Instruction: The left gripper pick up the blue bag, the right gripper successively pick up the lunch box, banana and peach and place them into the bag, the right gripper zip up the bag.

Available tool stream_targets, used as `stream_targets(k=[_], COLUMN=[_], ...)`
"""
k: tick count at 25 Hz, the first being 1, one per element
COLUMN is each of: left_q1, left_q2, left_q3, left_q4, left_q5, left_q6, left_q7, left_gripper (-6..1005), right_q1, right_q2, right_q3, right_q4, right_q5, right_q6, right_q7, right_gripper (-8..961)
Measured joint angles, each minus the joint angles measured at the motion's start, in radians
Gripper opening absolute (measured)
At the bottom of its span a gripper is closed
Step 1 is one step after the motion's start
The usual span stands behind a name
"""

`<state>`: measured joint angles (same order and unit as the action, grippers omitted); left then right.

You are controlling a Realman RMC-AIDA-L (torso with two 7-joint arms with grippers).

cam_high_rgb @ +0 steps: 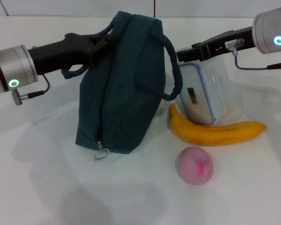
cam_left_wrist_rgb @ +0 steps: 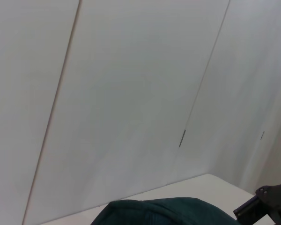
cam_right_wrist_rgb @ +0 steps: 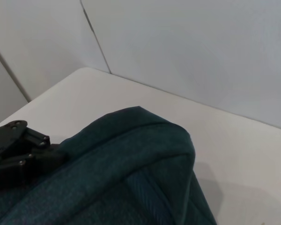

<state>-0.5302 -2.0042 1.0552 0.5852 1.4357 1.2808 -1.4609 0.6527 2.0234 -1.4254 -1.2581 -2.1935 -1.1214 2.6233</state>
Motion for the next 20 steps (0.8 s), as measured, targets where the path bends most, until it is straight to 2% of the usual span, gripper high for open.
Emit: stream_targets(k=[14,20], left_q1=[0.009,0.013], left_q2=[0.005,0.006], left_q3=[-0.004,-0.006], left_q4=[0.002,0.002], left_q5=[0.0,0.0], left_q6=[0.0,0.0], left_q7=[0.003,0.015], left_gripper=[38,38], right_q1=[0.036,0.038], right_q2=[0.001,0.001], right_q3=[-0.018,-0.018], right_q4=[0.055,0.055], right_q5=[0.0,0.01], right_q6=[0.022,0.033], right_q7=[0.005,0.002], right_gripper=[475,422])
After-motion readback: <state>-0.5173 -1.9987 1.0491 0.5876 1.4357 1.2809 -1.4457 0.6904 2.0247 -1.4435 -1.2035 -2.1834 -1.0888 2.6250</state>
